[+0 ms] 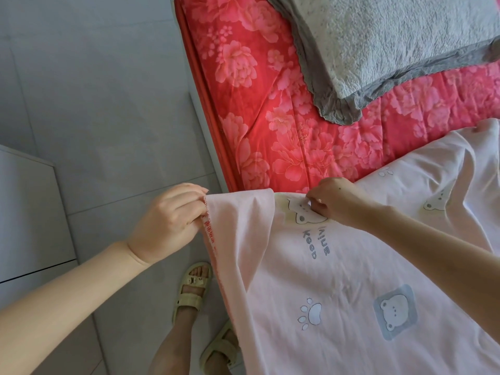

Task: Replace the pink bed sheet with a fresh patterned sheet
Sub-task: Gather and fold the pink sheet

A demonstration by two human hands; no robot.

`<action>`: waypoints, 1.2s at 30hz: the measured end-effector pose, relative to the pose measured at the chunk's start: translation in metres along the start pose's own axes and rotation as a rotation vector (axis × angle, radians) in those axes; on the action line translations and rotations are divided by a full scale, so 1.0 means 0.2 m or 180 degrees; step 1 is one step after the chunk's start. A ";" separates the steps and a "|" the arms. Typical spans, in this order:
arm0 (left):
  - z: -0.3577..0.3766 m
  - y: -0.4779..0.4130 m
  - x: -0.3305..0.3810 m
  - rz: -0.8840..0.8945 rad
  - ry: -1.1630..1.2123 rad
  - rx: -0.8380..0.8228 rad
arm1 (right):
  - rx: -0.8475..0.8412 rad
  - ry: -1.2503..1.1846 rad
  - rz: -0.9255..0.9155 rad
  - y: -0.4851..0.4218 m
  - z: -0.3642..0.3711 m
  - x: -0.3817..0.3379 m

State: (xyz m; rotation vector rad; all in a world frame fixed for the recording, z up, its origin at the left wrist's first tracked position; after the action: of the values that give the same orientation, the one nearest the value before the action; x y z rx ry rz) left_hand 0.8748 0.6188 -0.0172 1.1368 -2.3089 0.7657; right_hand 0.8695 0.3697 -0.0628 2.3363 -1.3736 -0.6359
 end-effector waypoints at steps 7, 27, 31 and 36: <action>-0.03 0.03 -0.01 -0.0200 0.0107 -0.0001 | 0.0887 0.0558 0.0453 0.00 -0.22 0.16; 0.35 0.16 -0.50 -0.2947 0.1293 -0.0526 | 0.1619 -0.0385 0.1025 -0.32 -0.15 -0.60; 0.31 0.14 -0.48 -0.2885 0.1572 -0.0405 | 0.1157 -0.0717 0.1441 -0.41 -0.02 -0.62; 0.24 0.15 -0.50 -0.2669 0.1136 -0.0304 | 0.2031 -0.1211 0.1018 -0.50 -0.27 -0.91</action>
State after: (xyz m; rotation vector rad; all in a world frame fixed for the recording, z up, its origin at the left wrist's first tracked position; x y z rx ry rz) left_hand 0.8981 0.6582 -0.1223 1.5880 -1.3625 0.4638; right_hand 0.8923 0.5812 -0.0324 2.4243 -2.3553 -0.6293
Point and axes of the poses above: each hand's wrist, its own y-axis away from the middle knuckle, its own z-axis out of the palm, x = y × z, the point moved 8 cm from there along -y, towards the middle knuckle, and after that the axes turned 12 degrees about -z, right-handed, at the moved point
